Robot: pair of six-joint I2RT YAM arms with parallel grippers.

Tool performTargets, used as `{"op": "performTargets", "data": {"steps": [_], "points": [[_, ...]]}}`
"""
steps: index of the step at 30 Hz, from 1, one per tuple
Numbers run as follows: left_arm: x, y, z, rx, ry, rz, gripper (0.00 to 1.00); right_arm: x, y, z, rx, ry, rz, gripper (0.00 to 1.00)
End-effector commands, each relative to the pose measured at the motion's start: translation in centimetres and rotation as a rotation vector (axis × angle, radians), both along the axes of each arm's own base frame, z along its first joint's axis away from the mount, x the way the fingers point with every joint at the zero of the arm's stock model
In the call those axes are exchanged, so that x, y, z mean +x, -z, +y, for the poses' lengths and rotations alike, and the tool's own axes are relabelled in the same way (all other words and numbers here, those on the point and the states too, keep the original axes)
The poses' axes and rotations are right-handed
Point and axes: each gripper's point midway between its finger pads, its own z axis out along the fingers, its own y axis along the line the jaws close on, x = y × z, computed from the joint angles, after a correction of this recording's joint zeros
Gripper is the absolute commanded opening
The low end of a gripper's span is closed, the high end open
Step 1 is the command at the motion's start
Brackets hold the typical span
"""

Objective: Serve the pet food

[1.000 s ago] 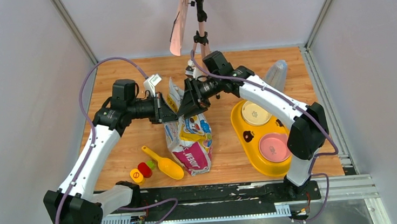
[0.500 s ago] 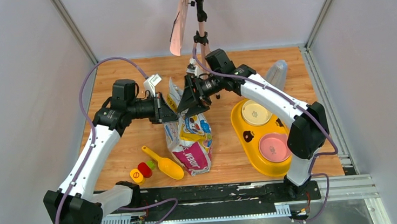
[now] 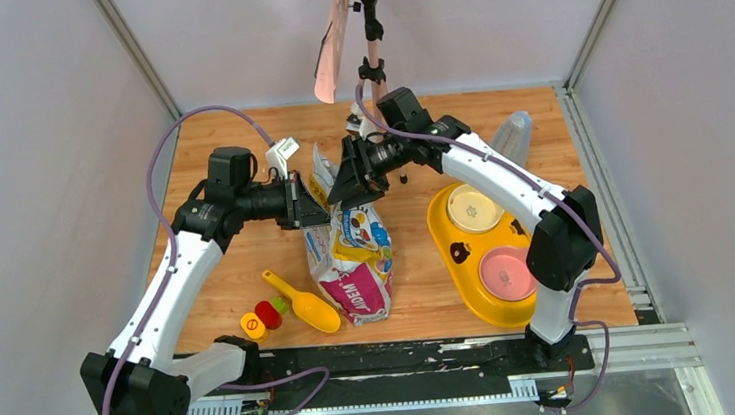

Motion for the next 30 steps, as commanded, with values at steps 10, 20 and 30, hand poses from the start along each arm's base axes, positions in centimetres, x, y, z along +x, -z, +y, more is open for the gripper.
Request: {"op": "performTargets", "data": {"steps": [10, 20, 30], "points": [[0.0, -1.4, -0.1, -0.016, 0.018, -0.07, 0.0, -0.8, 0.5, 0.0, -0.014, -0.025, -0.005, 0.37], [-0.1, -1.5, 0.0, -0.01, 0.024, -0.073, 0.0, -2.2, 0.3, -0.7, 0.047, -0.094, 0.017, 0.3], [-0.1, -1.6, -0.1, -0.013, 0.021, -0.075, 0.0, -3.0, -1.2, -1.5, 0.103, -0.125, 0.025, 0.39]]}}
